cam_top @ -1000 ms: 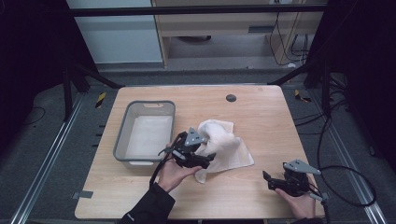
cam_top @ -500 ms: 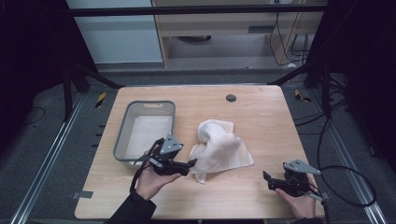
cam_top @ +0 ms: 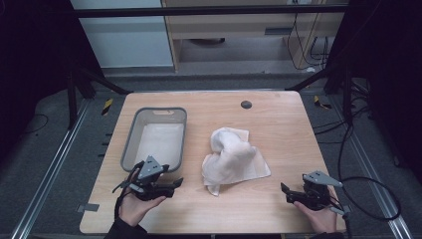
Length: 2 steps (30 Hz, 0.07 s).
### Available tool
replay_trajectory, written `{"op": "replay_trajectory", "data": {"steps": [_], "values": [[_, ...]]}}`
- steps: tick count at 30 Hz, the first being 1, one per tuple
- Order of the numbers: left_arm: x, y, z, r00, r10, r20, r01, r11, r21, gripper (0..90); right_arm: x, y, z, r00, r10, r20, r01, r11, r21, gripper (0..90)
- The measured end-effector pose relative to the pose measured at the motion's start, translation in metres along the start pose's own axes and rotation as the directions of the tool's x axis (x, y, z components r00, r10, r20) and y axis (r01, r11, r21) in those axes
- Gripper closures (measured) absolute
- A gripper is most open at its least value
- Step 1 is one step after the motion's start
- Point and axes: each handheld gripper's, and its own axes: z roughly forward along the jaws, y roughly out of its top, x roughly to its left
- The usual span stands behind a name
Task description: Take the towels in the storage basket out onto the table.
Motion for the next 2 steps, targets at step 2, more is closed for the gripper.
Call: {"op": "replay_trajectory", "data": {"steps": [2], "values": [[0.0017, -0.0029, -0.0012, 1.0000, -0.004, -0.003, 0.004, 1.0000, 0.001, 33.9, 0.0001, -0.0001, 0.0001, 1.0000, 0.001, 0.000, -0.001, 1.000, 0.001, 12.6]]}}
